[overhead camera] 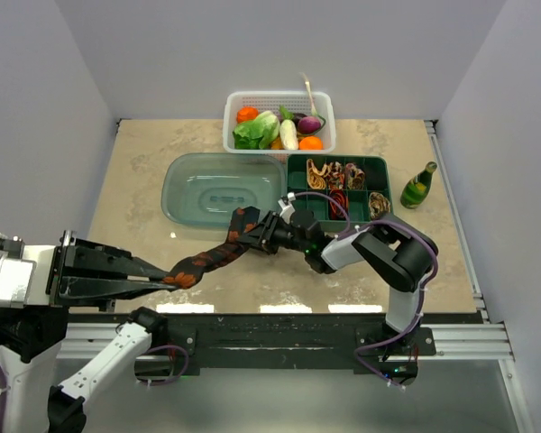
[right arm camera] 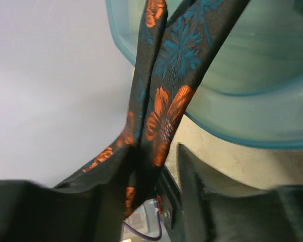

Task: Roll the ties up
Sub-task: Place the tie at the center of the board.

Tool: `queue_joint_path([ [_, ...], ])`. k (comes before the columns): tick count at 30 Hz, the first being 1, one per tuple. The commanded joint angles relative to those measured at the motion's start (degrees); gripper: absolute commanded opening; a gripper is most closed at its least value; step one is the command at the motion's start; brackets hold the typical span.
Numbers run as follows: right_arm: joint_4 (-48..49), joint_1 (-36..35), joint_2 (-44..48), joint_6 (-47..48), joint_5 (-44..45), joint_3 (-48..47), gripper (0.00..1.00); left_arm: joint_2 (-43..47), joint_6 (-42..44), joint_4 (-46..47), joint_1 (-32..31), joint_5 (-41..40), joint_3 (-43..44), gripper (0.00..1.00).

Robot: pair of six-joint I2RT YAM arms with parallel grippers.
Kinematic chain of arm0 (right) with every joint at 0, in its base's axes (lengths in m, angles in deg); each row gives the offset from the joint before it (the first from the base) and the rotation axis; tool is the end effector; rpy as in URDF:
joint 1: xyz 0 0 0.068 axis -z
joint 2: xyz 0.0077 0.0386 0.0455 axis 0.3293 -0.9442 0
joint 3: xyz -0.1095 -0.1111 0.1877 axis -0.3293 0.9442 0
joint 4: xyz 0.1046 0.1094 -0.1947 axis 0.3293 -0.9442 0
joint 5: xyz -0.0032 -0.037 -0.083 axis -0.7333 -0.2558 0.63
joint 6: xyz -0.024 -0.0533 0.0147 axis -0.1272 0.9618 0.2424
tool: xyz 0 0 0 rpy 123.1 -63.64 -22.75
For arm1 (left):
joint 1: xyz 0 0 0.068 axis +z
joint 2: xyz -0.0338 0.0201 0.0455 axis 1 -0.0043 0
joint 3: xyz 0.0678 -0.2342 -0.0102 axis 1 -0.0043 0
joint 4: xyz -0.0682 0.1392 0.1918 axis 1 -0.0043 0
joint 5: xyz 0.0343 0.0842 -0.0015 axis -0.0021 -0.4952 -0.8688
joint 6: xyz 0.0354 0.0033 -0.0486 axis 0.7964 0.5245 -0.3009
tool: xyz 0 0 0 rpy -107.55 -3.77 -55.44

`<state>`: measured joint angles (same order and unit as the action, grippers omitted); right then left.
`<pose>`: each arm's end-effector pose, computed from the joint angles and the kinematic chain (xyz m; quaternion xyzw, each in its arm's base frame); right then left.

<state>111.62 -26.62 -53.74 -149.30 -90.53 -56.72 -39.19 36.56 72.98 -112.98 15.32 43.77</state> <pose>0.2307 0.2582 0.1209 0.1152 0.7778 0.5926 0.1750 -0.0013 -0.0444 0.5230 0.4938 0.3416 -0.5420 0.5880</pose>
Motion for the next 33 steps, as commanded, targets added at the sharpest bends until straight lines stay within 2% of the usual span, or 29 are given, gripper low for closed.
queue_joint_path([
  [1, 6.7, -0.1, -1.2, -1.8, 0.8, -1.8, 0.19, 0.9, -8.2, 10.9, 0.1, 2.0, -1.4, 0.0],
  [3, 7.7, 0.0, -1.3, -2.0, 0.4, -1.5, 0.04, 0.9, -8.3, 10.9, 0.1, 2.1, -1.3, 0.0],
  [5, 9.1, 0.0, -0.4, -1.9, 0.1, -0.9, 0.0, 0.8, -7.8, 10.7, 0.0, 2.0, -1.2, 0.0],
  [9, 7.7, -0.1, 2.9, 0.6, -0.8, -0.9, 0.0, 0.0, -5.1, 8.0, 0.1, 0.9, -1.1, 0.0],
  [12, 3.6, 0.5, 7.5, 4.4, -0.7, -2.1, 0.0, -1.1, -0.7, 2.5, 0.1, 0.0, -0.7, 0.0],
  [16, -10.2, 2.0, 16.7, 13.1, 3.8, -3.1, 0.0, -2.5, 3.6, -2.6, 0.1, -2.8, -2.2, 0.0],
  [19, -21.5, 3.5, 25.9, 20.3, 9.2, -4.1, 0.0, -3.6, 5.1, -2.7, 0.1, -4.3, -5.1, 0.0],
  [23, -32.8, 7.7, 36.4, 27.7, 14.7, -4.1, 0.0, -5.8, 4.0, 2.5, 0.1, -6.1, -10.7, 0.0],
  [26, -40.4, 12.8, 44.4, 30.2, 16.0, -2.6, 0.0, -8.1, 1.8, 9.0, 0.1, -6.7, -15.6, 0.0],
  [29, -48.0, 17.7, 52.7, 32.3, 16.4, -0.8, 0.0, -12.0, 2.4, 11.4, 0.0, -7.9, -17.7, 0.0],
  [33, -60.5, 21.0, 62.0, 35.1, 19.9, 0.3, 0.0, -17.0, -0.7, 21.8, -0.2, -6.0, -21.6, 0.0],
])
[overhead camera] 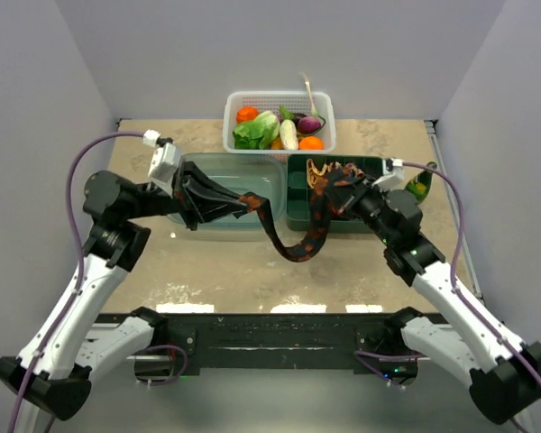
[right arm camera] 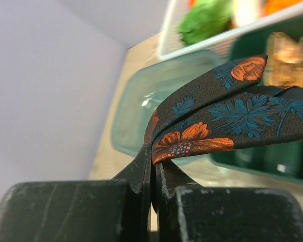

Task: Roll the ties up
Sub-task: Place the tie at the center of the board.

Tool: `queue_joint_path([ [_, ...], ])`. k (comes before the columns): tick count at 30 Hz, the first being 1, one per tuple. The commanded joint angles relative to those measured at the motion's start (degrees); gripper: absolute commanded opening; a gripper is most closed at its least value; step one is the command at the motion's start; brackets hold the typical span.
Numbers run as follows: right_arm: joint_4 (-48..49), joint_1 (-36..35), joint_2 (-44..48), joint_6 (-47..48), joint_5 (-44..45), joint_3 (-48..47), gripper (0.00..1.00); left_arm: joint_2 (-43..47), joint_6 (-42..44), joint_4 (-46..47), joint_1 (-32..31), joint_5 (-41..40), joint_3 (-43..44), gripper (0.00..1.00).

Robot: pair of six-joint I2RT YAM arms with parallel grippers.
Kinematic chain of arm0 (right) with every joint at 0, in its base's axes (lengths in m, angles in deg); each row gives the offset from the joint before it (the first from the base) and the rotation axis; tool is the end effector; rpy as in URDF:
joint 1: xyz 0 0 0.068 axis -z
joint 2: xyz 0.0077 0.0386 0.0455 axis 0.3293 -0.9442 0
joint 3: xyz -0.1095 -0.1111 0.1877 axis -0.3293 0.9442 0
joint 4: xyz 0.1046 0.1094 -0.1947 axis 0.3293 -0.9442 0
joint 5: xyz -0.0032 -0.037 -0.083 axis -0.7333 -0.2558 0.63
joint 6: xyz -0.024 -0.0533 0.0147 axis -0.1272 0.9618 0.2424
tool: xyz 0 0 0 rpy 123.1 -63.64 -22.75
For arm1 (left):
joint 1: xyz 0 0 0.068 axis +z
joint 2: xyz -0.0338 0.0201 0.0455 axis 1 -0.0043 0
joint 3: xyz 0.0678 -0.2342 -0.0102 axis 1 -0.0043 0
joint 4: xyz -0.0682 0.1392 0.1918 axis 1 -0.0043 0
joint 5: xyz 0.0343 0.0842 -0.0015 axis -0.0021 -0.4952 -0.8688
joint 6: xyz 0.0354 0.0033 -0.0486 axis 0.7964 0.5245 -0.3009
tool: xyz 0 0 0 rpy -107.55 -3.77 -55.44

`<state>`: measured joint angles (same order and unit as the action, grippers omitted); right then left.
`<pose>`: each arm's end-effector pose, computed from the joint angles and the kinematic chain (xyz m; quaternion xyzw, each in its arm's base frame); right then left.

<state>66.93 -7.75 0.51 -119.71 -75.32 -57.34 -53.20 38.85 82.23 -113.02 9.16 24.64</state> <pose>0.2066 0.1082 0.3016 0.1110 0.7245 0.4300 0.5272 0.1427 -0.1042 0.4354 0.3989 0.4946 -0.5759 0.5144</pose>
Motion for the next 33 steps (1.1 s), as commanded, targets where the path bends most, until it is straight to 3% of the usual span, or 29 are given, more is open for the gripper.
queue_joint_path([
  [1, -17.8, 3.2, 9.2, 6.6, 5.6, 0.9, 0.0, -4.1, -3.8, 13.8, -0.7, 0.3, -2.9, 0.0],
  [6, -27.4, 6.0, 15.1, 8.4, 9.5, 2.5, 0.0, -11.8, 1.6, 11.1, -4.3, -0.3, -3.5, 0.0],
  [13, -27.8, 8.3, 15.2, 7.8, 8.3, 7.1, 0.0, -16.8, 8.5, 7.2, -6.1, -2.4, -7.5, 0.0],
  [23, -18.2, 10.9, 15.2, 7.8, 4.6, 19.0, 0.0, -15.2, 7.9, 6.0, -6.9, -13.5, -19.9, 0.0],
  [33, -17.1, 12.9, 16.3, 9.5, 4.7, 19.1, 0.0, -8.3, 7.0, 5.1, -6.9, -24.4, -22.5, 0.0],
])
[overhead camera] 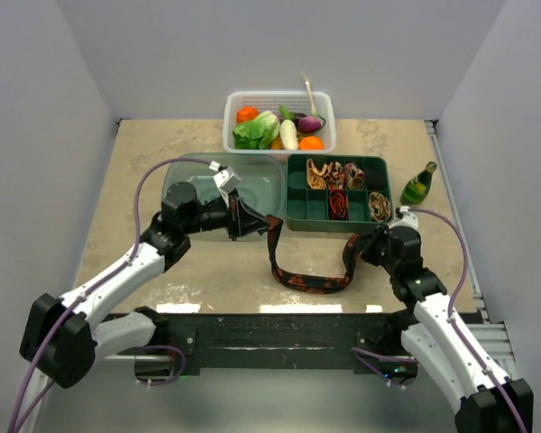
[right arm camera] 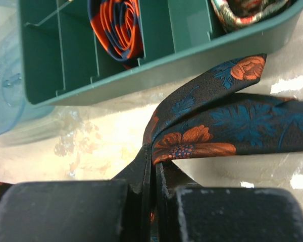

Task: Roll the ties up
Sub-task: Place the tie at the center of the board.

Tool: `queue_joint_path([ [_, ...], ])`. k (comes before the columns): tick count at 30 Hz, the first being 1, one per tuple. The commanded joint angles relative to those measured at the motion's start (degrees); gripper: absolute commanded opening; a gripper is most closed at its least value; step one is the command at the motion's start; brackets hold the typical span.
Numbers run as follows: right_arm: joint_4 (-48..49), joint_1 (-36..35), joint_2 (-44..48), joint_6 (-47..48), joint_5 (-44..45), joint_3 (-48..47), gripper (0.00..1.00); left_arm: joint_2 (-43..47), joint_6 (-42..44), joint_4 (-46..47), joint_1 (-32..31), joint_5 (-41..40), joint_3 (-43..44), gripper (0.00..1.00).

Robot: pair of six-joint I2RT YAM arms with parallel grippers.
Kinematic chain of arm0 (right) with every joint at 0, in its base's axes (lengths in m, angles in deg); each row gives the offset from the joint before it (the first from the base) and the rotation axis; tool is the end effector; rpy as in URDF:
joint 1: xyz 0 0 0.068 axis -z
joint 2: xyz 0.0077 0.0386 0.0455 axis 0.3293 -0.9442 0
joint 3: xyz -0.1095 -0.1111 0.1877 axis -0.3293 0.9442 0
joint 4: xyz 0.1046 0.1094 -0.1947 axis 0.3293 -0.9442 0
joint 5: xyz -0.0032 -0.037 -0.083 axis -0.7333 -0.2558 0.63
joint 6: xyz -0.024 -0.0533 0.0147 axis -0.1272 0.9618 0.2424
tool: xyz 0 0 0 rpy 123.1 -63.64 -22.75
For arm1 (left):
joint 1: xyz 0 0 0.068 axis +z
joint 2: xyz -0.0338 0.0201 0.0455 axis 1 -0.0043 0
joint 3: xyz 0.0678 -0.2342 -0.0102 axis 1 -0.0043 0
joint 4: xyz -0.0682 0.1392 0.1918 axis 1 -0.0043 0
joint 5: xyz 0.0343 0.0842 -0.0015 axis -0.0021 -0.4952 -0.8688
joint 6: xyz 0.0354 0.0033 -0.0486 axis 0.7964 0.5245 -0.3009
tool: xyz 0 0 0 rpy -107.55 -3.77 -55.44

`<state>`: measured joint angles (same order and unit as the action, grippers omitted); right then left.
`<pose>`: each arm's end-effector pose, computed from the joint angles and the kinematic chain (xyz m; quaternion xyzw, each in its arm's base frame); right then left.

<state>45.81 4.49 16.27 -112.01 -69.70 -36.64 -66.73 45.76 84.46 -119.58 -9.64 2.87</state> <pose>0.1668 0.0422 0.1846 0.1983 0.8444 0.2142 0.4492 0.2077 -0.1541 0.2673 0.2742 0.6947 -0.5211 0.4132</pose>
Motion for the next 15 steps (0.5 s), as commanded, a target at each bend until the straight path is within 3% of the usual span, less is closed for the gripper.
queue_joint_path([
  [1, 4.2, 0.7, 0.4, 2.1, -1.1, -1.8, 0.0, 5.7, 0.0, 3.0, -0.3, -6.1, -1.0, 0.0],
  [10, 5.9, 0.9, 5.1, 4.5, -1.1, -0.5, 0.0, 7.9, 0.9, -0.9, -0.4, -8.5, -4.4, 0.0],
  [15, 5.2, 0.9, 2.8, 1.0, -1.9, 2.5, 0.0, 9.0, -2.5, -4.5, -0.4, -12.3, -7.4, 0.0],
])
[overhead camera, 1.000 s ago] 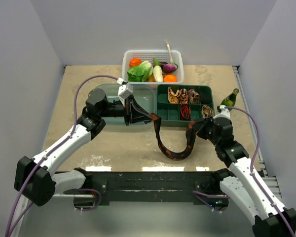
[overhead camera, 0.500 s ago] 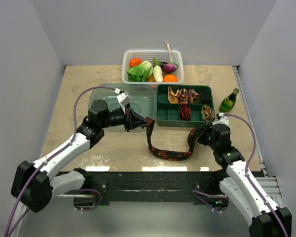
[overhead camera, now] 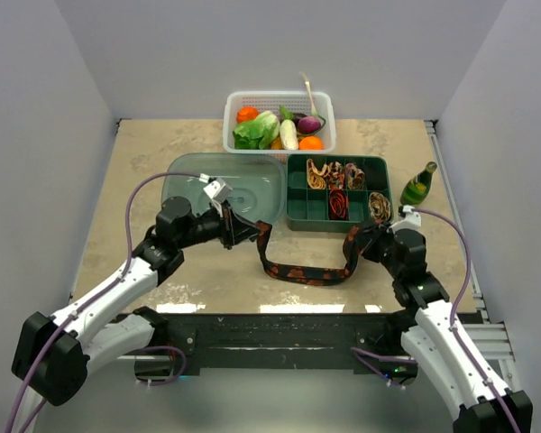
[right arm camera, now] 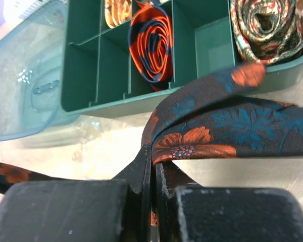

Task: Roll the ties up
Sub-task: Place the tie at the center of the board.

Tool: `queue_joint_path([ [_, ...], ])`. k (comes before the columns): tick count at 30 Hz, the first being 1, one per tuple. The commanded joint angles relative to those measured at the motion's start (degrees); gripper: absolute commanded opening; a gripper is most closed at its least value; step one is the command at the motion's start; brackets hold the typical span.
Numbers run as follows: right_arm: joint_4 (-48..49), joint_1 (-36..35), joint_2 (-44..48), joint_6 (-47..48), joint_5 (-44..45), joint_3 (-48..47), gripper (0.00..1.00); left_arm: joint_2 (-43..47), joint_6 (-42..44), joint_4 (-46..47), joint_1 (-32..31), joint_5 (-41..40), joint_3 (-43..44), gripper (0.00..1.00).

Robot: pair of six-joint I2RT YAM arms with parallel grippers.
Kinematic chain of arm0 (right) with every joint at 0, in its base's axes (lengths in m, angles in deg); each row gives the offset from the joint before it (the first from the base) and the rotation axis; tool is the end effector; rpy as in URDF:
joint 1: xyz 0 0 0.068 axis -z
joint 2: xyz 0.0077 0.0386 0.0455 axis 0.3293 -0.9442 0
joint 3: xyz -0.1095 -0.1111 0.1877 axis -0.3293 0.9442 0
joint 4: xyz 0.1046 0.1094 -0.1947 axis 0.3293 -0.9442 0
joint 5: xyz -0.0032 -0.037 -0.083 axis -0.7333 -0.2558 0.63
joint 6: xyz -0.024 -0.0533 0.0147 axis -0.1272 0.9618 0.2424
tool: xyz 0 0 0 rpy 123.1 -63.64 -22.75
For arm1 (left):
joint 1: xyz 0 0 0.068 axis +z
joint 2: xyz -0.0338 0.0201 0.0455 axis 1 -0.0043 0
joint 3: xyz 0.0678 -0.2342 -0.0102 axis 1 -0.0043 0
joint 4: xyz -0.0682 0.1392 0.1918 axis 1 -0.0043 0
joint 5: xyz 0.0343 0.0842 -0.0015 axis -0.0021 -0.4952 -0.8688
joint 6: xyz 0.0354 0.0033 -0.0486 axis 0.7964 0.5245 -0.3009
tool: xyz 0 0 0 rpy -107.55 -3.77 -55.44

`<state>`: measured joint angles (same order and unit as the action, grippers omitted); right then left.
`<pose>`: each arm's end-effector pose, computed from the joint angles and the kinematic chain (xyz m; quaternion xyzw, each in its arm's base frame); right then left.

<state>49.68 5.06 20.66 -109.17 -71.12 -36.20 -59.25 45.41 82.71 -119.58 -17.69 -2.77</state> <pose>0.1641 0.0409 0.2007 0.1687 0.8142 0.2358 0.5030 0.1915 -0.1392 0.2593 0.2301 0.7149 -0.4845 0.4485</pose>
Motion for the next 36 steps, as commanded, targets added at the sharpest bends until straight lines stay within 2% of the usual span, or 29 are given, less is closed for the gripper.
queue_joint_path([
  [1, 1.4, 0.3, -2.2, -2.7, -0.5, 2.5, 0.0, 1.7, -2.5, -4.6, -0.3, -5.4, -1.7, 0.0],
  [8, 0.2, 0.2, -8.9, -6.6, -1.9, 3.2, 0.0, 4.5, -6.9, -23.5, -0.4, -12.9, 0.7, 0.0],
  [16, -2.6, 0.2, -6.4, -7.8, 2.0, 2.8, 0.0, 10.0, -11.0, -40.7, -0.4, -25.9, 3.8, 0.0],
  [28, -9.5, 0.2, 1.9, -13.4, 8.7, 3.2, 0.0, 23.3, -19.7, -47.0, -0.3, -43.0, 2.5, 0.0],
  [30, -10.5, 0.3, 3.5, -14.5, 10.2, 3.3, 0.1, 25.4, -20.9, -47.5, -0.3, -44.6, 2.1, 0.0],
  [36, -11.0, 0.2, 3.4, -15.0, 8.1, 3.6, 0.5, 26.1, -21.9, -47.7, -0.3, -43.9, 0.7, 0.0],
])
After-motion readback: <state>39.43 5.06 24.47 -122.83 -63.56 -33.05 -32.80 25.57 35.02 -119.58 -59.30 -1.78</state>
